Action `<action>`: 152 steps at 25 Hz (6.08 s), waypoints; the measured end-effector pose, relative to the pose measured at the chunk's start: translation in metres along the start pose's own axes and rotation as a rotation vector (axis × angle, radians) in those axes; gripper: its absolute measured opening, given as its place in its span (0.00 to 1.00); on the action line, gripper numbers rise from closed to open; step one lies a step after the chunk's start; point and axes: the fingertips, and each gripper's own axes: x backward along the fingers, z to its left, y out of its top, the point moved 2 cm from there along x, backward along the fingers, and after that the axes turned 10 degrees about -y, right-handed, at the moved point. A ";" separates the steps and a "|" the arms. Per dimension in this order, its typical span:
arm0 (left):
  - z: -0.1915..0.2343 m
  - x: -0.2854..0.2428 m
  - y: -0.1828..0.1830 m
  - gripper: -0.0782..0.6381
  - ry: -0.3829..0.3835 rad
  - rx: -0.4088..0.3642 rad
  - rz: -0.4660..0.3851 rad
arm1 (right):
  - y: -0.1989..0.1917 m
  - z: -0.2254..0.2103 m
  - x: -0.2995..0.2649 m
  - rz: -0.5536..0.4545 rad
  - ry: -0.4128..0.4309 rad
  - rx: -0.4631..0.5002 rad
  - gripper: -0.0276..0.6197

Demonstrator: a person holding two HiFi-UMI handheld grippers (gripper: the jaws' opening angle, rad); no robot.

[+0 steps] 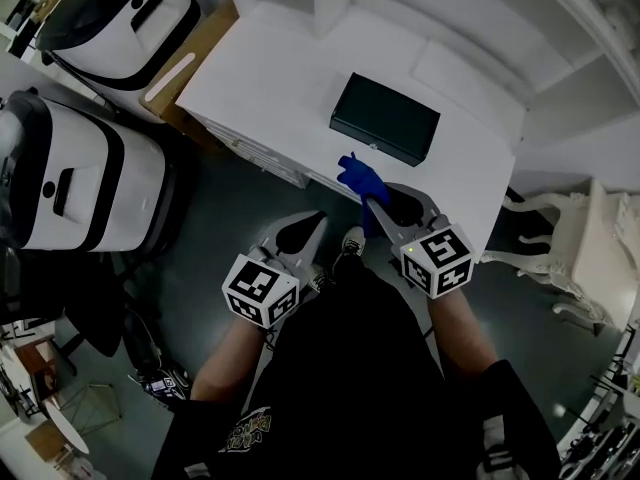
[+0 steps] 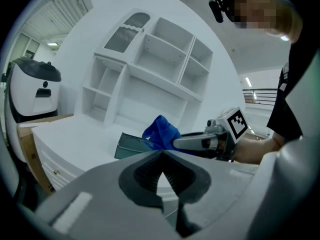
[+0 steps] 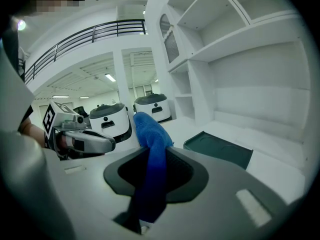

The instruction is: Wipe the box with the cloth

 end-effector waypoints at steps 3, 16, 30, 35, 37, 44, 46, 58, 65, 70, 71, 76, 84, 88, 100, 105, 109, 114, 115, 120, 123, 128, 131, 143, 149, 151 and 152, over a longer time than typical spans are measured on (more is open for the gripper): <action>0.007 -0.002 0.003 0.11 0.012 0.007 0.003 | 0.003 -0.002 -0.010 0.006 0.017 -0.009 0.23; 0.028 -0.047 0.024 0.11 0.025 -0.013 0.023 | 0.023 -0.044 -0.040 0.003 0.045 -0.019 0.23; 0.056 -0.105 0.041 0.11 0.013 -0.022 0.051 | 0.039 -0.091 -0.067 -0.013 0.044 -0.032 0.23; 0.064 -0.116 0.046 0.11 0.003 -0.025 0.058 | 0.040 -0.102 -0.078 -0.008 0.028 -0.039 0.23; 0.068 -0.118 0.048 0.11 -0.003 -0.024 0.061 | 0.042 -0.105 -0.083 -0.006 0.015 -0.048 0.23; 0.093 -0.123 0.055 0.11 -0.069 -0.024 0.084 | 0.049 -0.109 -0.108 0.012 -0.050 -0.074 0.23; 0.102 -0.125 0.058 0.11 -0.107 -0.024 0.102 | 0.053 -0.111 -0.117 0.014 -0.085 -0.088 0.23; 0.159 -0.126 0.078 0.11 -0.254 -0.043 0.168 | 0.064 -0.110 -0.169 0.040 -0.233 -0.165 0.23; 0.177 -0.124 0.080 0.11 -0.296 -0.042 0.199 | 0.052 -0.113 -0.191 0.085 -0.300 -0.187 0.23; 0.185 -0.124 0.080 0.11 -0.323 -0.045 0.218 | 0.049 -0.119 -0.204 0.085 -0.339 -0.208 0.23; 0.187 -0.123 0.079 0.11 -0.329 -0.047 0.223 | 0.049 -0.121 -0.207 0.086 -0.350 -0.210 0.23; 0.196 -0.120 0.078 0.11 -0.353 -0.056 0.251 | 0.046 -0.127 -0.223 0.108 -0.398 -0.214 0.23; 0.214 -0.117 0.082 0.11 -0.371 -0.062 0.271 | 0.041 -0.134 -0.244 0.147 -0.452 -0.210 0.23; 0.217 -0.119 0.083 0.11 -0.389 -0.066 0.283 | 0.039 -0.139 -0.249 0.165 -0.487 -0.207 0.23; 0.227 -0.128 0.084 0.11 -0.420 -0.061 0.303 | 0.028 -0.152 -0.259 0.238 -0.550 -0.202 0.23; 0.221 -0.138 0.083 0.11 -0.433 -0.055 0.307 | 0.022 -0.164 -0.249 0.256 -0.568 -0.214 0.23; 0.216 -0.146 0.083 0.11 -0.441 -0.055 0.307 | 0.015 -0.176 -0.238 0.265 -0.591 -0.226 0.23; 0.205 -0.156 0.081 0.11 -0.456 -0.059 0.313 | 0.006 -0.190 -0.220 0.271 -0.619 -0.248 0.23; 0.202 -0.158 0.080 0.11 -0.459 -0.061 0.314 | 0.004 -0.193 -0.217 0.273 -0.625 -0.251 0.23; 0.191 -0.165 0.078 0.11 -0.468 -0.067 0.320 | -0.006 -0.208 -0.196 0.279 -0.662 -0.271 0.23; 0.184 -0.169 0.077 0.11 -0.475 -0.069 0.323 | -0.011 -0.216 -0.185 0.286 -0.683 -0.276 0.23; 0.172 -0.174 0.074 0.11 -0.491 -0.069 0.324 | -0.019 -0.225 -0.166 0.318 -0.712 -0.272 0.23; 0.164 -0.177 0.073 0.11 -0.498 -0.073 0.323 | -0.022 -0.233 -0.152 0.338 -0.733 -0.267 0.22; 0.142 -0.186 0.067 0.11 -0.512 -0.071 0.326 | -0.037 -0.258 -0.111 0.373 -0.792 -0.291 0.23; 0.134 -0.185 0.064 0.11 -0.505 -0.076 0.328 | -0.037 -0.258 -0.108 0.352 -0.776 -0.292 0.23; 0.132 -0.185 0.064 0.11 -0.504 -0.079 0.327 | -0.036 -0.258 -0.103 0.334 -0.783 -0.288 0.23; 0.132 -0.185 0.064 0.11 -0.503 -0.079 0.326 | -0.034 -0.258 -0.099 0.320 -0.788 -0.284 0.23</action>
